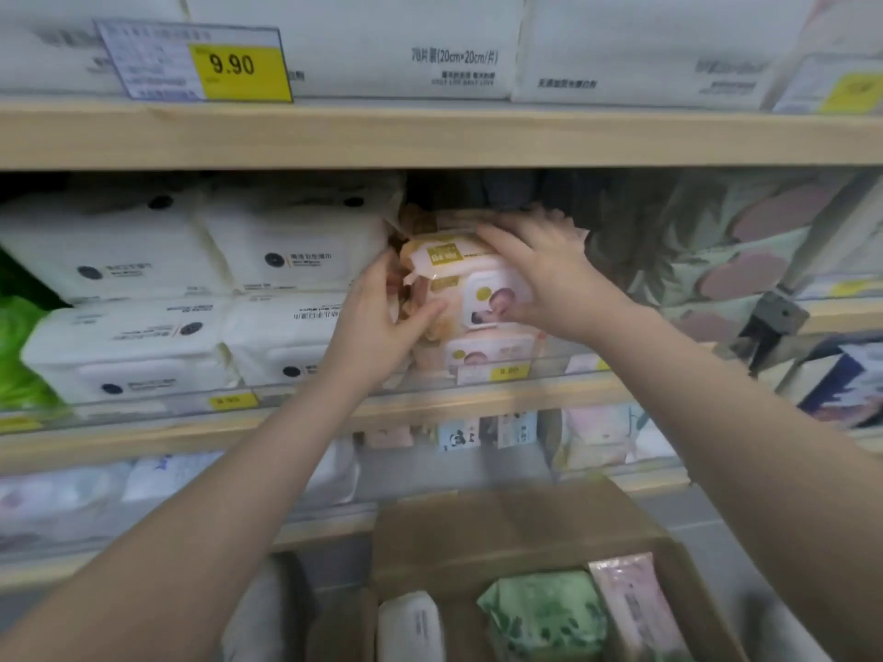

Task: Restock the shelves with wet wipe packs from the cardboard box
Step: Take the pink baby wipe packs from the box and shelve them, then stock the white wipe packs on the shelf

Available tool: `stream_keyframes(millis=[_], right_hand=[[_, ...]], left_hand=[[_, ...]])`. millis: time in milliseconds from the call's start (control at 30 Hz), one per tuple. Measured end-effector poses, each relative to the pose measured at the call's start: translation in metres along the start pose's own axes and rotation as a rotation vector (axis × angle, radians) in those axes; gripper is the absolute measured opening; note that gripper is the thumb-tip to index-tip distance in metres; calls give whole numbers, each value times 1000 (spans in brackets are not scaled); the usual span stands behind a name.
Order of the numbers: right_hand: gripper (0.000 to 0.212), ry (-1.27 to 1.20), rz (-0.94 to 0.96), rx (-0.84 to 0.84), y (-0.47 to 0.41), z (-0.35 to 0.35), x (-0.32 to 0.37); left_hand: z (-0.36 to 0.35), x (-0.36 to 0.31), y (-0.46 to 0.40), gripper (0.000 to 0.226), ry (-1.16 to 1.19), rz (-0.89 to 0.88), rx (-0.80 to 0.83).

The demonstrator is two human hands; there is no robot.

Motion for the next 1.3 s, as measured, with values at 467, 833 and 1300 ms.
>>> stream_keyframes(millis=[467,833,1300], right_hand=[[62,-327,60,72,128,-81,101],[58,-365,168,772,273,-241,179],[78,6,164,1154,327,-293,159]], left_hand=[[-59,45,231,43,33,426,152],[-112,55,393,62,-106,554,508],[-125,66,405,74,-157,525,507]])
Point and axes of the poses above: each hand's wrist, its own y-axis away from the middle knuckle, its own z-axis out of the back of the hand, x = y × z, the point moved 2 cm from there along -y, towards the middle knuckle, and after that the axes turned 15 degrees about x, right-handed, at the moved point
